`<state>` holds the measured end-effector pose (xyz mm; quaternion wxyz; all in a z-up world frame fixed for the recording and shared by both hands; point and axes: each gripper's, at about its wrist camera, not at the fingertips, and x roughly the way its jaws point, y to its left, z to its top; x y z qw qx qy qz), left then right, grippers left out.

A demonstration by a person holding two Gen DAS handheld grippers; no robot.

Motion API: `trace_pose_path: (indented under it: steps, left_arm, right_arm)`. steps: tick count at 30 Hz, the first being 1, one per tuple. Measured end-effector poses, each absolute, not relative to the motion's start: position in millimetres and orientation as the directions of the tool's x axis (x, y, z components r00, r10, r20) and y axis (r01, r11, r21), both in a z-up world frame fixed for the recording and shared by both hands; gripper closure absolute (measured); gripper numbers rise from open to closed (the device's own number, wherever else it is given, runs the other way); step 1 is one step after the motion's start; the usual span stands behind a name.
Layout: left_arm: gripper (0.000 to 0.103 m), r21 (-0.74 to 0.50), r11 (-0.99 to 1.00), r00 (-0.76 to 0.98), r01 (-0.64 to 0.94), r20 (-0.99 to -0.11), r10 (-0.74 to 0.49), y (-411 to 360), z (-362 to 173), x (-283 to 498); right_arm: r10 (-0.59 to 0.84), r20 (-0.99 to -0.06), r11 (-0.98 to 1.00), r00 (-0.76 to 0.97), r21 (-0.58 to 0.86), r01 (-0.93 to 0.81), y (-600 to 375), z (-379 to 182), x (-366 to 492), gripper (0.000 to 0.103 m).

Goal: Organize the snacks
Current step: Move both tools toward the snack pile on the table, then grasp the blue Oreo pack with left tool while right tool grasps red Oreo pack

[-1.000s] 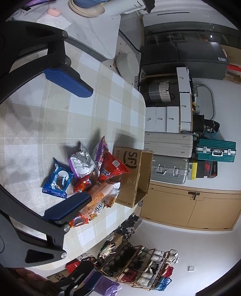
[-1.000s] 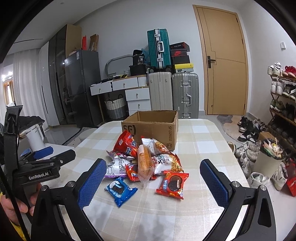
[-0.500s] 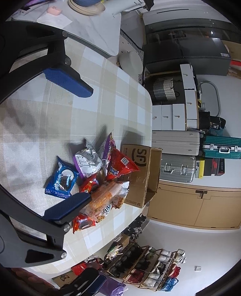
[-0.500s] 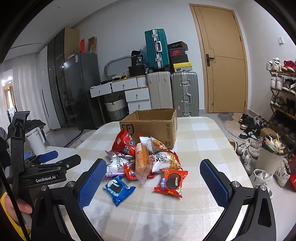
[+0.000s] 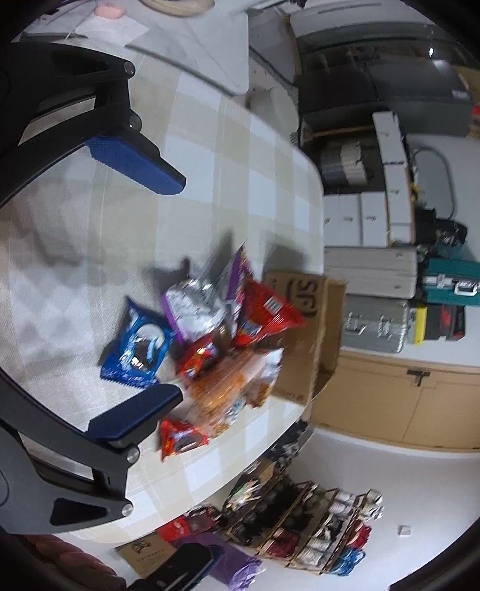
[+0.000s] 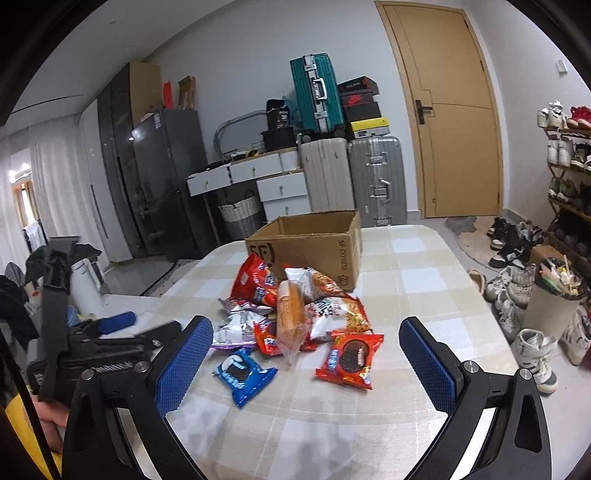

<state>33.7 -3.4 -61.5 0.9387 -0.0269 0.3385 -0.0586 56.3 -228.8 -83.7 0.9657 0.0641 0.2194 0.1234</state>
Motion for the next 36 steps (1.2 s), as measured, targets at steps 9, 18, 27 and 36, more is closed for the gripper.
trace_pose_path:
  steps: [9, 18, 27, 36]
  left_arm:
    - [0.001, -0.076, 0.986, 0.669, 0.148, -0.726, -0.157, -35, -112, 64]
    - [0.027, -0.08, 0.972, 0.597, 0.22, -0.777, -0.199, -64, -146, 99]
    - [0.062, -0.157, 0.939, 0.545, 0.307, -0.78, -0.308, -78, -159, 113]
    - [0.062, -0.209, 0.923, 0.537, 0.323, -0.763, -0.361, -66, -152, 96]
  right_arm:
    - [0.295, -0.429, 0.954, 0.854, 0.182, -0.239, -229, -100, 63, 0.0]
    - [0.32, -0.493, 0.944, 0.809, 0.236, -0.23, -245, -132, 88, 0.0]
    - [0.343, -0.57, 0.933, 0.746, 0.302, -0.198, -256, -150, 121, 0.0]
    - [0.288, -0.656, 0.955, 0.698, 0.254, -0.155, -254, -162, 155, 0.0]
